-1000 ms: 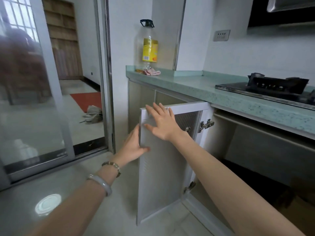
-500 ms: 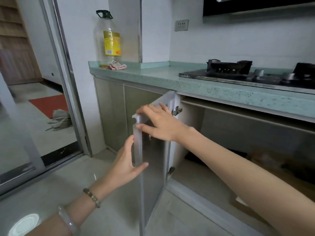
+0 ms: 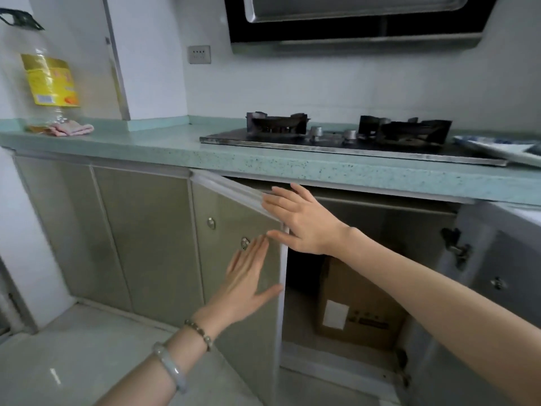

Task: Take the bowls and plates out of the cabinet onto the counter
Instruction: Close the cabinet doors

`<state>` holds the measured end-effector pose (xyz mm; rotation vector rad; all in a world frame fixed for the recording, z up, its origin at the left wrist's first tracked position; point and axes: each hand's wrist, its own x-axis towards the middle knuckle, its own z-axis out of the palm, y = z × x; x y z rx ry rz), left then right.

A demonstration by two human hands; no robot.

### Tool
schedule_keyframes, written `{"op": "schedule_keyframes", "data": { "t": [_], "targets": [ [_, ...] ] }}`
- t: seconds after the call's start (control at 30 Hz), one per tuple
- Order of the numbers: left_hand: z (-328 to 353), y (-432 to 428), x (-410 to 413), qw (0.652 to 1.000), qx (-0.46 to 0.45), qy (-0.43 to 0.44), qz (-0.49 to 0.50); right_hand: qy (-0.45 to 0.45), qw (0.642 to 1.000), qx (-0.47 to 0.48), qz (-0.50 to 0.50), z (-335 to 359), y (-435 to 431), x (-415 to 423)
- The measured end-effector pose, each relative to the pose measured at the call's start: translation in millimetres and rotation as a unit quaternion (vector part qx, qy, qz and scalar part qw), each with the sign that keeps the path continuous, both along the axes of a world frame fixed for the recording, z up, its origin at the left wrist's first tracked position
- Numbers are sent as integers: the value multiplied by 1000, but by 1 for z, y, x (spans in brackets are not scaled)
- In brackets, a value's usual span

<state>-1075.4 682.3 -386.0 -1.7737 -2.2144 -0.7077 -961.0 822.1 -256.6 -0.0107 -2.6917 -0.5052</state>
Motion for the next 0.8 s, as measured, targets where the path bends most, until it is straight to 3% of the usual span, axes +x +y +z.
{"op": "schedule_keyframes", "data": {
  "t": [0.23, 0.4, 0.63, 0.8],
  "targets": [
    [-17, 60, -17, 1000, -6, -18, -6, -15, 985, 124, -123, -15, 38, -3],
    [-11, 89, -31, 999, -11, 37, 16, -16, 970, 162, -178, -15, 64, -11],
    [-8, 116, -49, 980, -31, 186, 64, 2, 963, 159, -216, -16, 93, -20],
    [-7, 131, -57, 978, -42, 195, 68, 6, 949, 196, -246, -21, 108, -19]
  ]
}}
